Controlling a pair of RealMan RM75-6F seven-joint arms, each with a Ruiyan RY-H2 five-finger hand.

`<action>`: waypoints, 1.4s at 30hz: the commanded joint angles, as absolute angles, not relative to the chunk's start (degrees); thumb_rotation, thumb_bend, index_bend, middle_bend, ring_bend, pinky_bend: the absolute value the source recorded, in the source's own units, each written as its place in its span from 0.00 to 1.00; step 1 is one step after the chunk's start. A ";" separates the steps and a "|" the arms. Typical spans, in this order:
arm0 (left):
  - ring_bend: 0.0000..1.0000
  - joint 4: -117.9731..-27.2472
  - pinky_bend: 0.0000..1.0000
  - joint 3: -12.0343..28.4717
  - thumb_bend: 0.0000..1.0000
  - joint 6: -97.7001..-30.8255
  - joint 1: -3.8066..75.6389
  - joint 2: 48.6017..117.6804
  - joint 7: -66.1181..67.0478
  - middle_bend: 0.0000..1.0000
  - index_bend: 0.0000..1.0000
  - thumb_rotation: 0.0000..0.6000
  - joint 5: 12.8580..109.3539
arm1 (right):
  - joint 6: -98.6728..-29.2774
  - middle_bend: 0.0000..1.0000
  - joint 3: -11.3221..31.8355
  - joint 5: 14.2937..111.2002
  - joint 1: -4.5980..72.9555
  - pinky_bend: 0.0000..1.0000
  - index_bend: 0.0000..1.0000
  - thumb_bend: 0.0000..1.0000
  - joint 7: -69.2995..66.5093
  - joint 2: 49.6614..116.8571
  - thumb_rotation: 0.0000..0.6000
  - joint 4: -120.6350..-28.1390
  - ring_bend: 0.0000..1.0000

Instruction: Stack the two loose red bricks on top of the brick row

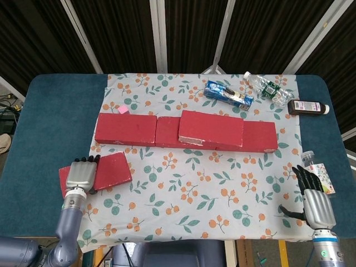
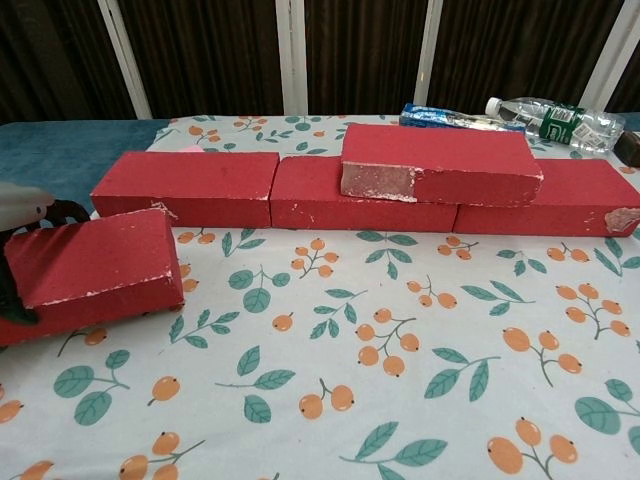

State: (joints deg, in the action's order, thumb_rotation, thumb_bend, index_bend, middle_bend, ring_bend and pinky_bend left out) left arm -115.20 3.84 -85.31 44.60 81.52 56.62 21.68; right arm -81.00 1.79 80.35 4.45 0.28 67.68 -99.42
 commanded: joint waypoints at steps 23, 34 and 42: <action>0.28 -110.70 0.28 15.57 0.07 -52.70 65.16 60.77 63.67 0.39 0.34 1.00 7.06 | -77.77 0.00 5.08 71.97 5.60 0.00 0.00 0.15 4.67 69.85 1.00 -96.63 0.00; 0.27 -90.88 0.25 12.77 0.07 -39.37 74.87 67.23 64.64 0.37 0.34 1.00 -3.46 | -77.82 0.00 6.39 68.23 5.44 0.00 0.00 0.15 6.73 70.67 1.00 -96.15 0.00; 0.26 -83.11 0.24 10.04 0.07 -34.10 77.47 70.17 62.27 0.35 0.35 1.00 -2.13 | -77.91 0.00 6.80 66.86 5.43 0.00 0.00 0.15 8.21 71.13 1.00 -95.59 0.00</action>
State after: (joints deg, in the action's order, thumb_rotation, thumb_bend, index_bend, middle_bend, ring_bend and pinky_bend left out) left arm -84.43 11.08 -35.13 76.67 69.26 62.79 -2.77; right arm -77.97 6.78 66.92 5.40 8.16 71.09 -95.64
